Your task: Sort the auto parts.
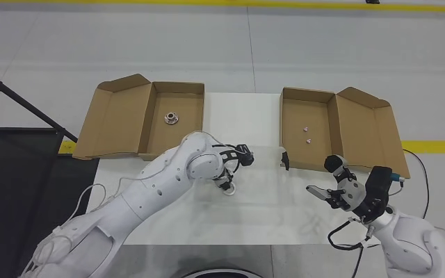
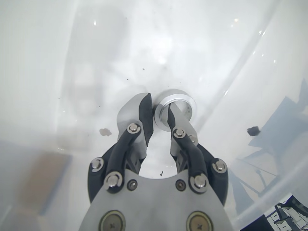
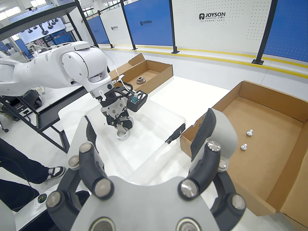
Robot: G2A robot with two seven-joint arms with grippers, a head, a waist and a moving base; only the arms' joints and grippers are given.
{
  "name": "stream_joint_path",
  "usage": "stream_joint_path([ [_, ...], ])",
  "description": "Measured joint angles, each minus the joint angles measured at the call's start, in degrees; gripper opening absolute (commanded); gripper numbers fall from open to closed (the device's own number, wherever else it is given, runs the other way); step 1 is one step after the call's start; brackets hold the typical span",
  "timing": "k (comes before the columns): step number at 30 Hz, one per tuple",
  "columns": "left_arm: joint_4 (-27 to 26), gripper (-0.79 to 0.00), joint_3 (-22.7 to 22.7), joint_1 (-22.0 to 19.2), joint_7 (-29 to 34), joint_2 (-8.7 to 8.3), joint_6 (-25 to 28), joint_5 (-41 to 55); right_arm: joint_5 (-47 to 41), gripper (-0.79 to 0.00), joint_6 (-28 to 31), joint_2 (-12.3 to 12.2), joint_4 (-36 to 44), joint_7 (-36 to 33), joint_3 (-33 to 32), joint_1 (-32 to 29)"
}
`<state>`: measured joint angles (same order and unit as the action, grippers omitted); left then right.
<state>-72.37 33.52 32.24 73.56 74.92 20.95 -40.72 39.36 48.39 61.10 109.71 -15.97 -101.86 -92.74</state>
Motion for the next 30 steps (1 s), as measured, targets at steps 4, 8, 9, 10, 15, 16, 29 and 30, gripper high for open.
stream_joint_path([
  [4, 0.51, -0.785, -0.14, -0.36, 0.07, 0.26, -0.29, -0.04, 0.0, 0.0, 0.0, 0.0, 0.0, 0.0, 0.0, 0.0],
  [8, -0.32, -0.785, 0.55, -0.58, 0.08, 0.18, -1.13, -0.41, 0.0, 0.0, 0.0, 0.0, 0.0, 0.0, 0.0, 0.0],
  [9, -0.81, -0.785, 0.97, -0.52, -0.13, 0.08, -1.66, -0.5, 0.0, 0.0, 0.0, 0.0, 0.0, 0.0, 0.0, 0.0],
  [10, -1.71, -0.785, 1.68, -0.33, -0.47, -0.13, -2.29, -0.57, 0.0, 0.0, 0.0, 0.0, 0.0, 0.0, 0.0, 0.0],
  [15, -7.12, -0.785, 6.48, 1.89, -2.25, -1.83, -2.94, -0.35, 0.0, 0.0, 0.0, 0.0, 0.0, 0.0, 0.0, 0.0],
  [16, -8.76, -0.785, 8.1, 2.85, -2.84, -2.42, -2.87, -0.39, 0.0, 0.0, 0.0, 0.0, 0.0, 0.0, 0.0, 0.0],
  [29, -22.51, -0.785, 27.78, 18.1, -16.98, -7.91, 3.25, 3.58, 0.0, 0.0, 0.0, 0.0, 0.0, 0.0, 0.0, 0.0],
  [30, -22.71, -0.785, 28.63, 18.9, -17.99, -8.09, 4.11, 4.29, 0.0, 0.0, 0.0, 0.0, 0.0, 0.0, 0.0, 0.0],
])
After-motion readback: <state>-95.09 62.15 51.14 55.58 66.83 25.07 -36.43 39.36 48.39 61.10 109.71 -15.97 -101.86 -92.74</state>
